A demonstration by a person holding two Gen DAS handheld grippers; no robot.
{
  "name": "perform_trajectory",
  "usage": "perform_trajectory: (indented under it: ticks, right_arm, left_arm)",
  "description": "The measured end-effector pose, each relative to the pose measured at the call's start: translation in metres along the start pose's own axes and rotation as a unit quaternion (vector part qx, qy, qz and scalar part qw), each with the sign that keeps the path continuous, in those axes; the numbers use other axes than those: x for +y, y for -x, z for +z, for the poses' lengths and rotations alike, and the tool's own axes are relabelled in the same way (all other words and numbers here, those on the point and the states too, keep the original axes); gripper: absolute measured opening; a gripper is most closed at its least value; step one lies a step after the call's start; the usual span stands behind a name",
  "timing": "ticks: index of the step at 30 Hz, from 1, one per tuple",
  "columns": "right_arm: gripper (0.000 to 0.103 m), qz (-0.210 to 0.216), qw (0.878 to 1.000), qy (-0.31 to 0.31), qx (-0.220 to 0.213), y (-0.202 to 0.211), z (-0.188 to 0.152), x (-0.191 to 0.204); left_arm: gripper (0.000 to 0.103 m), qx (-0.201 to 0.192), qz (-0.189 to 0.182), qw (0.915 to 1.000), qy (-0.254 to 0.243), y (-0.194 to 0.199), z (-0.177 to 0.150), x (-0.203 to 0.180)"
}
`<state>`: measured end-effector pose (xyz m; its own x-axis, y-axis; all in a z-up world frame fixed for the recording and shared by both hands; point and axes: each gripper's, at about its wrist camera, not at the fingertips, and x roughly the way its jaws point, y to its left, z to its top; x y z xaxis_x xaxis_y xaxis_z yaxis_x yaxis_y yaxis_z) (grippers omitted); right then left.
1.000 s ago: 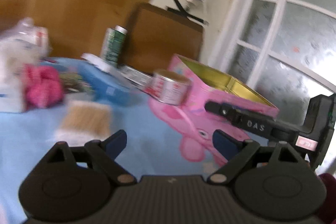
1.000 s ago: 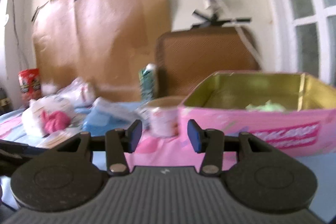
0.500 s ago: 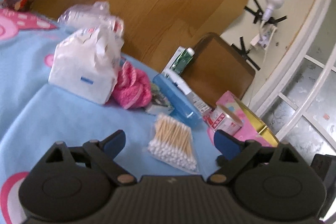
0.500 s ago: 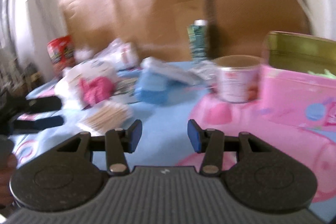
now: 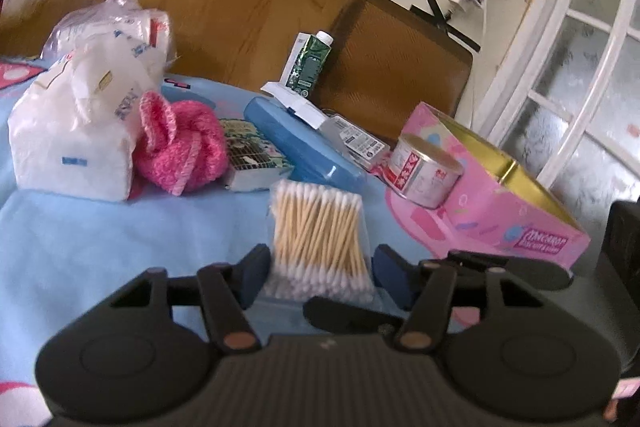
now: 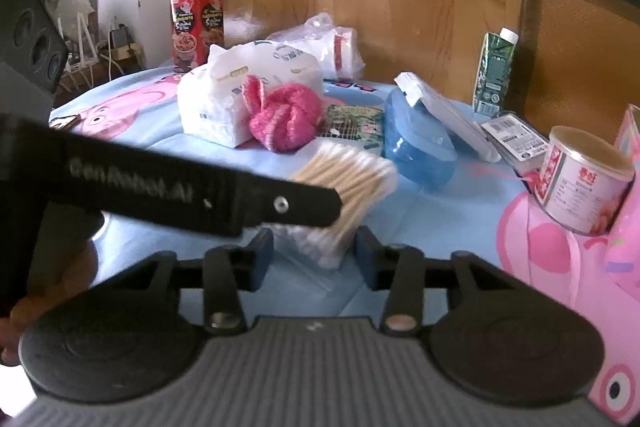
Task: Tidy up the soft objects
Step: 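Grasp the bag of cotton swabs with the right gripper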
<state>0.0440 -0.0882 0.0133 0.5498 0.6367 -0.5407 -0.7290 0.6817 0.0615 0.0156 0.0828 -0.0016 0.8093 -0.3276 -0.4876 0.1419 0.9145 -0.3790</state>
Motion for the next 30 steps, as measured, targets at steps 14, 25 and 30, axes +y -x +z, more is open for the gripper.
perform_trajectory:
  ticks: [14, 25, 30]
  right_arm:
    - [0.047, 0.017, 0.999, -0.028, -0.007, 0.005, -0.006, -0.001]
    - [0.055, 0.020, 0.999, -0.026, -0.007, 0.004, -0.005, 0.002]
    - [0.057, 0.019, 1.000, -0.024, -0.007, 0.004, -0.005, 0.003]
  left_arm:
    - [0.093, 0.001, -0.005, 1.0000, 0.005, 0.001, 0.000, 0.002]
    - [0.097, -0.010, -0.018, 0.9989, 0.043, 0.005, 0.002, 0.014]
    - [0.095, -0.010, -0.018, 0.9990, 0.040, 0.005, 0.002, 0.014]
